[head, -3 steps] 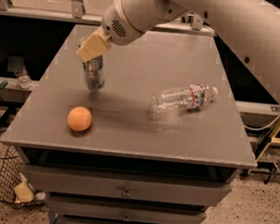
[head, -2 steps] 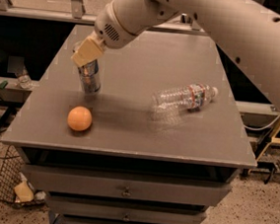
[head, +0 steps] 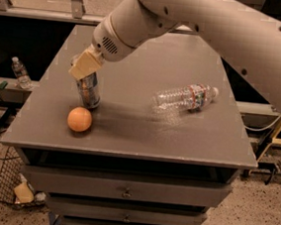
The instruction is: Move redbull can near orange
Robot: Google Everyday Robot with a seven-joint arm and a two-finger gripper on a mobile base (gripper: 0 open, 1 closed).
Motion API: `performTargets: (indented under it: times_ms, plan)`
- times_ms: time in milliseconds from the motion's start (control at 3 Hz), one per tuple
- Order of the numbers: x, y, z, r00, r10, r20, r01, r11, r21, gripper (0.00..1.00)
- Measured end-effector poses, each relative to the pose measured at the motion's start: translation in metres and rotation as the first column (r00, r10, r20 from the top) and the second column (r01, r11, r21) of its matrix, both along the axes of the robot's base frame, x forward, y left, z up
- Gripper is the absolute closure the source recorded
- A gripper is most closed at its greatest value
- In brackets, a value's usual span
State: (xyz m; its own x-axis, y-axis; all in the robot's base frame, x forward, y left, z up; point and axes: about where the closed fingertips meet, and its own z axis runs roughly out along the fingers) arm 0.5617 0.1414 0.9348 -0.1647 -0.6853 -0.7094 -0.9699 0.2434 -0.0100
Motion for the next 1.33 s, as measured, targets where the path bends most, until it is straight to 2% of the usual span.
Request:
performTargets:
  times_ms: [667, 1000, 1333]
  plan:
    - [-0.0091, -0.0003, -0.0087, 0.9999, -0.006, -0.009, 0.006, 1.000, 0.018, 1.00]
    - [-0.0103, 0.0013, -0.0080, 1.0000, -0.003, -0.008, 0.003, 1.000, 0.016, 0.81]
    - [-0.0117, 0.0028, -0.0077, 1.0000, 0.001, -0.007, 0.000, 1.000, 0.016, 0.57]
